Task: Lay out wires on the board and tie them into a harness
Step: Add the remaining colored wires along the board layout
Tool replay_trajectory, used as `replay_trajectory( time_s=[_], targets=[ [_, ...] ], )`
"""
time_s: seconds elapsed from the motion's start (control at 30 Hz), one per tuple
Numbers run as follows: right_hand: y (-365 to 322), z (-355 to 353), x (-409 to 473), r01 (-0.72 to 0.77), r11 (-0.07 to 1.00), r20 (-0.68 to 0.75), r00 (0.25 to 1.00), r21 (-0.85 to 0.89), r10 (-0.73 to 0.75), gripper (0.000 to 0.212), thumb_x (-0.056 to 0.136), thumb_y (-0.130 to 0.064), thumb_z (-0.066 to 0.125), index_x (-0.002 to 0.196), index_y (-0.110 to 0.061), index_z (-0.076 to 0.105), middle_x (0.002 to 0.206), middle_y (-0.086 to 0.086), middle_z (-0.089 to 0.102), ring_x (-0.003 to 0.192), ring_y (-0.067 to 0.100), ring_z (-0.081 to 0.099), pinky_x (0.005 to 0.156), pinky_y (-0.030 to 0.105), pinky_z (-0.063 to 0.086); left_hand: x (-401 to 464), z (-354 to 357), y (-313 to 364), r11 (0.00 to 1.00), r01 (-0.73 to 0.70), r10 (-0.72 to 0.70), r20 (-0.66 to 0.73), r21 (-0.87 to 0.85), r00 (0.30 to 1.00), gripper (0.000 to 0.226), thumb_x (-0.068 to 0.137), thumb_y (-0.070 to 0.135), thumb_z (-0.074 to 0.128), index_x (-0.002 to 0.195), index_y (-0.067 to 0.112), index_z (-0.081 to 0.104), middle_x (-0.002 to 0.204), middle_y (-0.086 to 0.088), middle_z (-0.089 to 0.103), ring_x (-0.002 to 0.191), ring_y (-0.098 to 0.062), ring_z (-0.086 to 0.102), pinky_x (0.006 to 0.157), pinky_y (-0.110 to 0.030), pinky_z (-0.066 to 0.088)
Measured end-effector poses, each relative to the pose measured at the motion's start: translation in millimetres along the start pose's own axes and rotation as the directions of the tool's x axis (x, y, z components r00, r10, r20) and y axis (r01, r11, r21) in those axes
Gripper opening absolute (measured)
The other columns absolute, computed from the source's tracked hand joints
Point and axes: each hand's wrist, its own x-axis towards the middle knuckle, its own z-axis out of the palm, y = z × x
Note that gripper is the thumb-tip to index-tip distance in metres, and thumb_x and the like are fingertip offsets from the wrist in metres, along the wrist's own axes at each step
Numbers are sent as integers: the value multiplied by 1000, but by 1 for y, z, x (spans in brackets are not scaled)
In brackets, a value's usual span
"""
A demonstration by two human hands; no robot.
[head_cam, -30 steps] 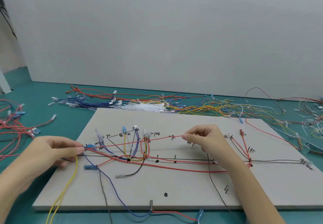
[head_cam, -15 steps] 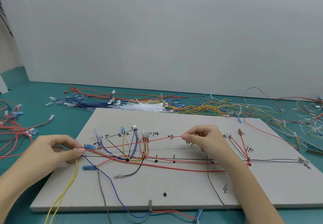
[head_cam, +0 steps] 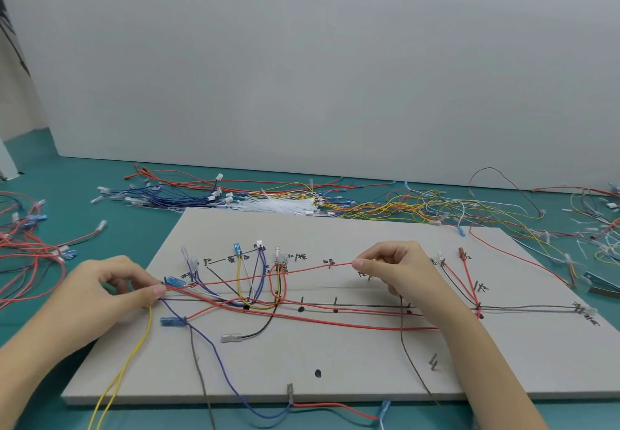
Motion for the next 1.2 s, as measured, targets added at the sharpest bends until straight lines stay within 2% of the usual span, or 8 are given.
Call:
replay_trajectory(
  time_s=[0.07,0.17,0.3,0.47,0.73,0.93,1.1,1.2],
  targets=[
    [-1,-1,-1,-17,1000,11,1000,4,17,6,81,-16,77,75,-13,77,64,13,52,42,7,33,39,16,26,0,3,3,1000,-18,19,-15,16,1000,13,60,44,80,70,38,75,66,7,62,53,-9,47,53,-26,39],
    [-1,-3,-1,-56,998,51,997,40,54,8,82,-12,75,75,-9,75,59,8,47,43,11,29,41,20,21,0,8,8,997,-61,64,-62,57,996,19,60,43,89,65,33,73,64,7,59,49,-7,44,49,-19,36],
    [-4,-5,-2,-83,995,116,990,57,76,9,82,-8,72,74,-3,72,48,-2,43,45,14,28,44,25,21,0,13,17,992,-103,109,-95,68,989,21,56,44,80,62,27,69,64,9,57,50,-6,43,48,-14,33],
    [-7,-9,-4,-111,992,222,970,53,97,8,75,-11,76,72,-5,72,47,2,33,46,17,22,48,31,16,0,15,19,987,-124,135,-107,101,985,23,57,43,82,63,25,69,66,8,56,55,-8,45,49,-13,32],
    [-10,-12,-10,-114,993,404,908,-22,113,16,68,-17,72,76,-3,74,58,13,39,41,15,22,40,18,22,-1,19,24,991,-126,130,-87,51,988,26,63,15,89,74,31,72,68,9,63,59,-7,54,52,-12,37],
    [-12,-14,-11,-106,994,400,911,-3,98,14,69,-18,72,75,-5,74,65,24,38,44,17,21,41,21,21,-3,21,30,989,-146,146,-53,-3,988,33,68,3,84,66,35,76,73,11,61,56,-1,49,51,-8,33],
    [-10,-15,-10,-106,994,416,904,4,95,15,67,-17,73,74,-5,75,51,6,44,43,16,25,42,20,24,-4,20,30,992,-127,126,-29,-26,992,34,69,2,83,68,35,75,76,9,62,57,-5,48,51,-12,34],
    [-9,-13,-9,-99,994,395,912,-50,110,14,66,-15,73,73,-3,75,59,16,47,46,20,27,43,23,21,-5,21,31,993,-116,115,-29,-13,993,27,68,7,85,68,32,75,75,9,62,55,-4,46,51,-12,34]
  ],
)
